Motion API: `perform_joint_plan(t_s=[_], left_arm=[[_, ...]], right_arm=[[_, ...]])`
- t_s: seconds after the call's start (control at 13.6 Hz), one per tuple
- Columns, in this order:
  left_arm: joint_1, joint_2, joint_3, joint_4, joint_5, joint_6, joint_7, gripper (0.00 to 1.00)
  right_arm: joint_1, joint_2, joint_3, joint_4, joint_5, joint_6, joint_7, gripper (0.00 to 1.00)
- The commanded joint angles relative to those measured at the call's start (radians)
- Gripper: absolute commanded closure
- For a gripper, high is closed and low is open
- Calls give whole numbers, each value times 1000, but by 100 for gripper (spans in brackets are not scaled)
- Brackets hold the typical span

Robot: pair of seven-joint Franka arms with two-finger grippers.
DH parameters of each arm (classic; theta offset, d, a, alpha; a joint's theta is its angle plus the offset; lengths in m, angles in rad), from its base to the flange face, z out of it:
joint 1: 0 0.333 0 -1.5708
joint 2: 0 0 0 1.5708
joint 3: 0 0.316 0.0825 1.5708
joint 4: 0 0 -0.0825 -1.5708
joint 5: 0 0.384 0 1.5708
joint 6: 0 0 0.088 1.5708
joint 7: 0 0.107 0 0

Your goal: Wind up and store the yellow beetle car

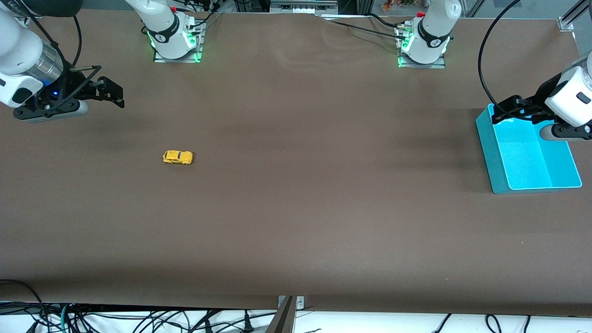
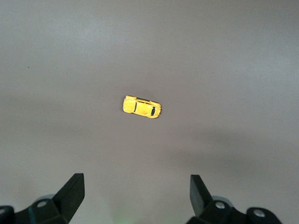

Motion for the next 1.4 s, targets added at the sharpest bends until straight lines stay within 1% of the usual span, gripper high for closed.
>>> perform_joint_plan(t_s=[0.0, 0.29, 0.88, 1.33], left_arm=[[4, 4, -3, 14, -20, -9, 3, 0], [6, 4, -3, 14, -20, -9, 3, 0], [4, 4, -3, 14, -20, -9, 3, 0], [4, 4, -3, 14, -20, -9, 3, 0]], right_arm=[[6, -4, -7, -6, 17, -13, -3, 0], [9, -23, -7, -21, 17, -8, -2, 0], [9, -18, -6, -17, 16, -11, 1, 0], [15, 6, -10, 5, 5, 1, 1, 0]])
